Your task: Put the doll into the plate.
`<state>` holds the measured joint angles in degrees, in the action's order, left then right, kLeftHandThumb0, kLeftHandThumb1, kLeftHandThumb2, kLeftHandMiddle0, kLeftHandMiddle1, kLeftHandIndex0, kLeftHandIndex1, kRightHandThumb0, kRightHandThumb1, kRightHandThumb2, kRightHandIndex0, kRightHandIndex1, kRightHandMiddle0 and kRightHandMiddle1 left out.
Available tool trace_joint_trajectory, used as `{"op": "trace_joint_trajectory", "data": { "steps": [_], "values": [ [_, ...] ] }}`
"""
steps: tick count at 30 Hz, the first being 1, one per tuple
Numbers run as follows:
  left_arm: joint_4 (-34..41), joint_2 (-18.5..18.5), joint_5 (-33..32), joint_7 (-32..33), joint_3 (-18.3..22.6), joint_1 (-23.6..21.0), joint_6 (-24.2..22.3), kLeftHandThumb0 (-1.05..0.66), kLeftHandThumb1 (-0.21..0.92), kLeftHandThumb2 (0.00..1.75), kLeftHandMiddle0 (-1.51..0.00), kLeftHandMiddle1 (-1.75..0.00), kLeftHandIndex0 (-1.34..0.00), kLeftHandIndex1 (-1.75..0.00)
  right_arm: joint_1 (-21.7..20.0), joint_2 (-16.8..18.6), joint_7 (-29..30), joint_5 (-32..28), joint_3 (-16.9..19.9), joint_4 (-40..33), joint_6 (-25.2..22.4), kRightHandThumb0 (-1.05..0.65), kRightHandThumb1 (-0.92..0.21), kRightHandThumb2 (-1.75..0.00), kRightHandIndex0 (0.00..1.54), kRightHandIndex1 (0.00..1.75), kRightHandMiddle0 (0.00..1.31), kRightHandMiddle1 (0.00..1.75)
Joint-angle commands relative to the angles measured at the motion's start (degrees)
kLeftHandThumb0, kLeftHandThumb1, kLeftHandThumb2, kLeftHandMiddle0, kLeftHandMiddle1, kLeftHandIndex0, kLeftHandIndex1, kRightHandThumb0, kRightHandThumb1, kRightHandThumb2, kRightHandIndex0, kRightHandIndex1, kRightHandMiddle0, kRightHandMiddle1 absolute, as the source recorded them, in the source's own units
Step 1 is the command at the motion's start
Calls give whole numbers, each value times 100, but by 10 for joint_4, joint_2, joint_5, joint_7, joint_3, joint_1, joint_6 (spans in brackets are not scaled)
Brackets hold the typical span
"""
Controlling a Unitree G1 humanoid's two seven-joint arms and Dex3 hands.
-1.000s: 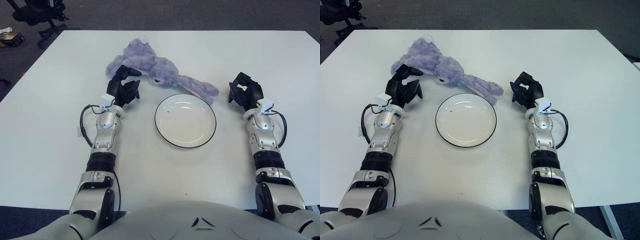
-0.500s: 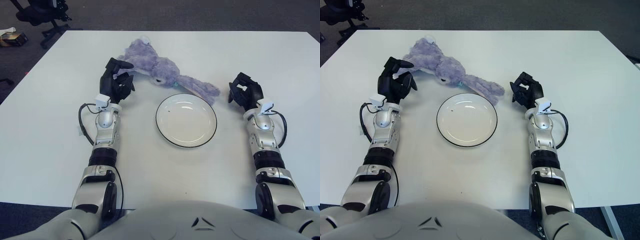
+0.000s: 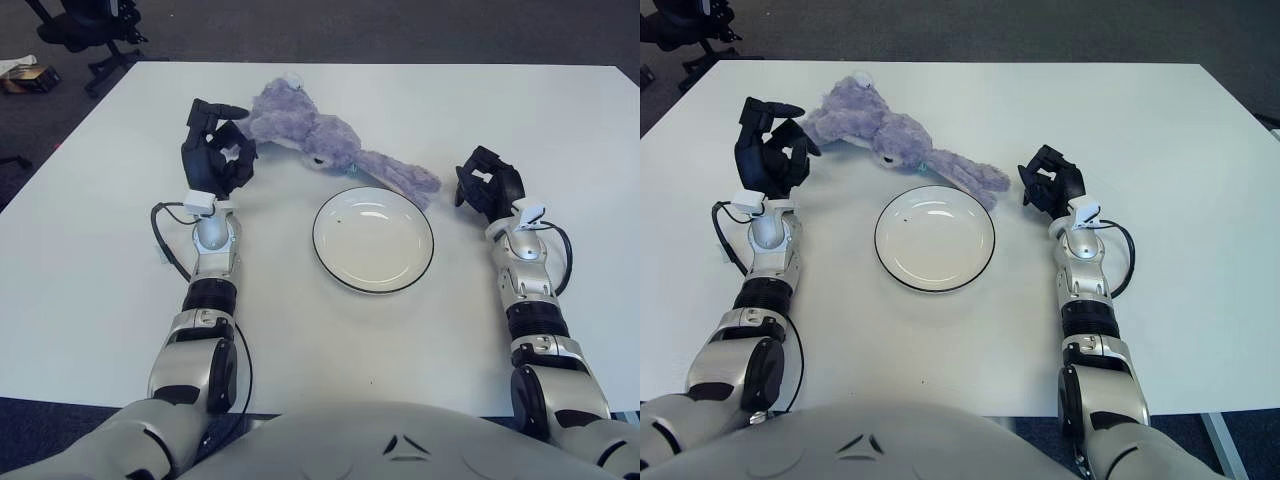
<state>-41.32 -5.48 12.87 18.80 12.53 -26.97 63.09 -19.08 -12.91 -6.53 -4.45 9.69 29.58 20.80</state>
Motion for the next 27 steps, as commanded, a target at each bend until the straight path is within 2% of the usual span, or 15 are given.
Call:
{"op": "trace_joint_trajectory", "data": {
  "steps": [1,3,5,6,10,19,22,27],
  "values": [
    [-39,-8,42,38,3,35,17,-36,92,27,-79,-175,-47,-146,1,-4,1,2,2,6,0,-32,-92,-32,101,175,68,175],
    [-44,-10,52,52,0,34,20,-36,92,27,-79,-175,-47,-146,1,-4,2,2,2,6,0,-32,-92,-32,101,175,68,175],
    [14,-40,193,174,9,41,-13,-35,92,27,-76,-172,-47,-146,1,-6,3,6,1,5,-2,-32,-92,-32,101,175,68,175],
    [33,-50,240,218,10,43,-25,-35,92,28,-72,-167,-46,-147,1,-7,4,7,1,5,-3,-32,-92,-32,101,175,68,175],
    [48,-69,312,307,-6,39,-52,-35,92,28,-67,-158,-46,-148,1,-7,6,10,0,5,-5,-32,-92,-33,101,175,68,175],
    [26,-101,366,412,-56,23,-71,-35,92,28,-66,-155,-46,-147,1,-7,9,14,0,6,-10,-33,-92,-33,102,175,68,175],
    [6,-124,368,417,-80,9,-69,-12,92,21,-62,-145,-49,-125,0,-8,13,18,-2,6,-16,-33,-92,-32,102,175,69,175],
    [-13,-149,350,388,-109,2,-93,-2,92,20,-53,-136,-49,-131,1,-9,16,20,-4,6,-16,-34,-92,-32,102,175,69,175]
  ]
}}
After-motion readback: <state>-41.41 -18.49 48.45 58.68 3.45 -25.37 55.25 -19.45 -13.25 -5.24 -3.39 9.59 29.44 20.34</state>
